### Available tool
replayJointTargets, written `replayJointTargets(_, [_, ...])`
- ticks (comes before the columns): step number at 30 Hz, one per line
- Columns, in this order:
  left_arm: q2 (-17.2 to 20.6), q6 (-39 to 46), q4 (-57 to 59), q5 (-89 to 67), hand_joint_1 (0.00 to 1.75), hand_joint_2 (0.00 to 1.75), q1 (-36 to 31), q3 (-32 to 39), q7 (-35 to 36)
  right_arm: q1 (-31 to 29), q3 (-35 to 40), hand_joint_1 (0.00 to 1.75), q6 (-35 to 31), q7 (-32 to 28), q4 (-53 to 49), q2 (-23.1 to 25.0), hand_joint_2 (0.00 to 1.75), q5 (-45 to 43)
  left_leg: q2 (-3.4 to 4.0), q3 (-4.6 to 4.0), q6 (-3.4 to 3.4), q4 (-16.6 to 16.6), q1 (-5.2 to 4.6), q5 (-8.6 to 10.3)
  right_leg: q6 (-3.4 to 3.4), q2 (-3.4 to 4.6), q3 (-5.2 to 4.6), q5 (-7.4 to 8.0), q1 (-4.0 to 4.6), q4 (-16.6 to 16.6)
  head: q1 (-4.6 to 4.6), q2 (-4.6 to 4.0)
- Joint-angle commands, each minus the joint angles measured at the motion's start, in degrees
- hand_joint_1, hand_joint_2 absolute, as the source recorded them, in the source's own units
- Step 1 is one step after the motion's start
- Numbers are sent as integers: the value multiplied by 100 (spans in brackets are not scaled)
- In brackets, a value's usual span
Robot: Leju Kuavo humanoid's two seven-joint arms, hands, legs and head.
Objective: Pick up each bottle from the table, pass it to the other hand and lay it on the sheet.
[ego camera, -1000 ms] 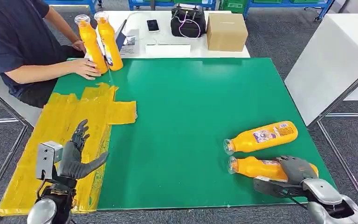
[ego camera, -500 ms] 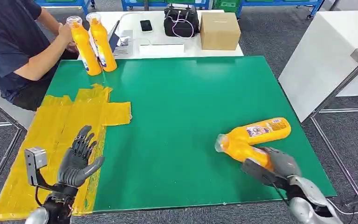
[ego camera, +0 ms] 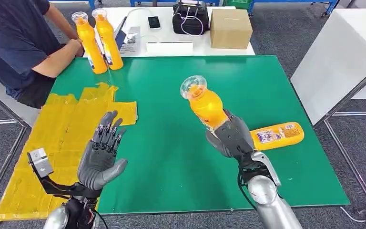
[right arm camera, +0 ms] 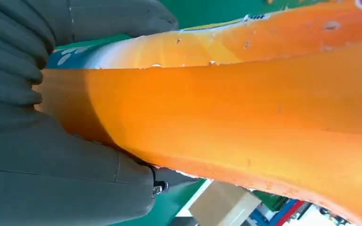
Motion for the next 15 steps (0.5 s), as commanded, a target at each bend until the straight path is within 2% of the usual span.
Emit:
replayJointTargets(1, [207, 184, -5, -354, 0, 175, -335, -571, -255, -460, 413, 175, -59, 56, 376, 369, 175, -84, 12, -6, -4, 2, -2, -3, -2, 9, -8, -1, -1, 5, 2, 0])
replayJointTargets(5, [109, 349, 117, -403, 0, 175, -591, -854, 7, -754, 847, 175, -121, 125, 797, 567, 175, -332, 17, -17, -6, 4, -4, -1, -4, 12, -22, 1, -1, 7, 2, 0])
replayJointTargets(11, [139, 548, 371, -475, 0, 175, -855, -1131, -121, -1229, 1329, 175, -154, 205, 1440, 727, 175, -732, 20, -8, -6, -2, -6, -2, -3, 14, -16, 1, -3, 3, 2, 0])
replayJointTargets(14, [84, 666, 568, -264, 0, 175, -1062, -1373, 50, -1513, 1676, 175, -180, 148, 1728, 791, 175, -721, 16, -16, -4, -1, -6, -1, -1, 11, -21, 1, -3, 4, 2, 0])
replayJointTargets(15, [79, 650, 640, 276, 0, 175, -1097, -1456, 251, -1591, 1812, 175, -228, 128, 1798, 794, 175, -741, 10, -21, -3, -1, -4, 1, -1, 6, -24, 2, -2, 4, 0, 0])
